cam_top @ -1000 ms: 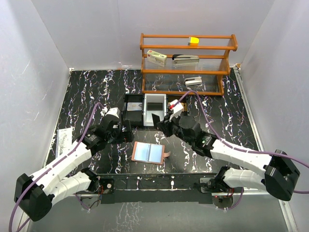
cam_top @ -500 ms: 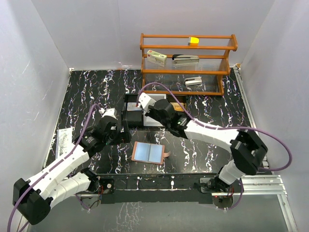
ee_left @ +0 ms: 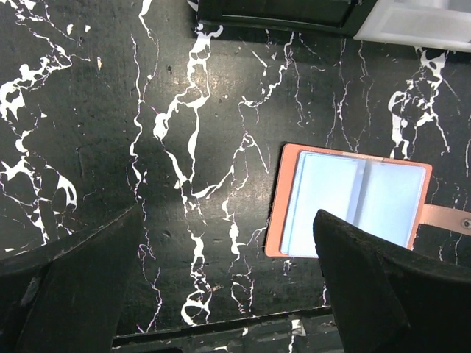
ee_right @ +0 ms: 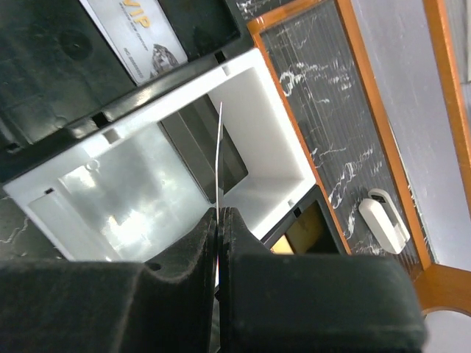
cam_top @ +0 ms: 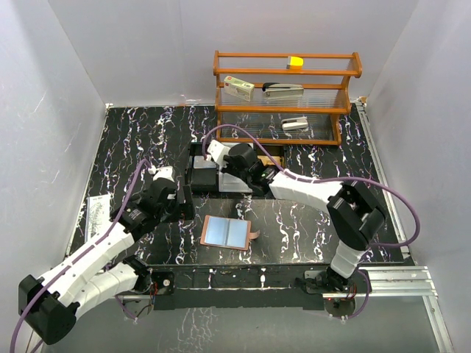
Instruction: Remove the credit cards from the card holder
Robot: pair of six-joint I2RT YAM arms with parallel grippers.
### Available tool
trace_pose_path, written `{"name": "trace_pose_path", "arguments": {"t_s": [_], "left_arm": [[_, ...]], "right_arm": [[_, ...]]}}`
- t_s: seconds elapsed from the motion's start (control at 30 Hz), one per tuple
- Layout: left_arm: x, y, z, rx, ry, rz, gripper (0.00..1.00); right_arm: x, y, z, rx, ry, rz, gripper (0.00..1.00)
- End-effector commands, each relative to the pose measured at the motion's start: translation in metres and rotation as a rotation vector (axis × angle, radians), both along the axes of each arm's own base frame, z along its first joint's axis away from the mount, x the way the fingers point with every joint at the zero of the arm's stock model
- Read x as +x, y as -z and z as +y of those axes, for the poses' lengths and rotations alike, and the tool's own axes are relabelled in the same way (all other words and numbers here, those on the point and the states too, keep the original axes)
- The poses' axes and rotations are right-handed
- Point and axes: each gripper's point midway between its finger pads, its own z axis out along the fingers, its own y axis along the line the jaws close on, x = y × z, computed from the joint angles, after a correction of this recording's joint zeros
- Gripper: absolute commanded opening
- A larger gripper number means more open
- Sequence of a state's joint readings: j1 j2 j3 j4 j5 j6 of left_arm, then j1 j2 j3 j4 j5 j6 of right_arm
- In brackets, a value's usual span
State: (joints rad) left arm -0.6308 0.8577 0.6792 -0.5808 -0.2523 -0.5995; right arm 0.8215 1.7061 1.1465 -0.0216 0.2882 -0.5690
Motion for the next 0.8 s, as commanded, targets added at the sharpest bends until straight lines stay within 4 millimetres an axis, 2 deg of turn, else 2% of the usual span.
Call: {"name": "trace_pose_path", "arguments": {"t_s": [0.0,0.03,0.1,0.33,0.6,0.77], "left_arm": [[0.003,-0.007,0.000,0.014,0.006,-0.004,0.99],[0.003,-0.007,-0.001,0.010,0.008,-0.002,0.99],[0.002,-0.006,-0.001,0.006,0.010,0.001,0.99],[0.000,-0.009,0.001,0.006,0.010,-0.007,0.99],[-0.002,-0.013,0.007,0.035,0.007,-0.007,0.99],[-0.002,-0.014,0.009,0.035,0.003,-0.019,0.99]], "right_arm": [[0.024,-0.025,0.008,0.082,-0.007,-0.028,0.00],[0.027,-0.027,0.008,0.097,-0.009,-0.024,0.00],[0.034,-0.010,0.007,0.089,-0.001,0.011,0.00],[0.056,0.010,0.000,0.055,0.034,0.021,0.00],[0.074,0.021,0.005,-0.029,-0.020,-0.020,0.00],[0.083,0.034,0.001,-0.110,-0.020,-0.043,0.00]]}}
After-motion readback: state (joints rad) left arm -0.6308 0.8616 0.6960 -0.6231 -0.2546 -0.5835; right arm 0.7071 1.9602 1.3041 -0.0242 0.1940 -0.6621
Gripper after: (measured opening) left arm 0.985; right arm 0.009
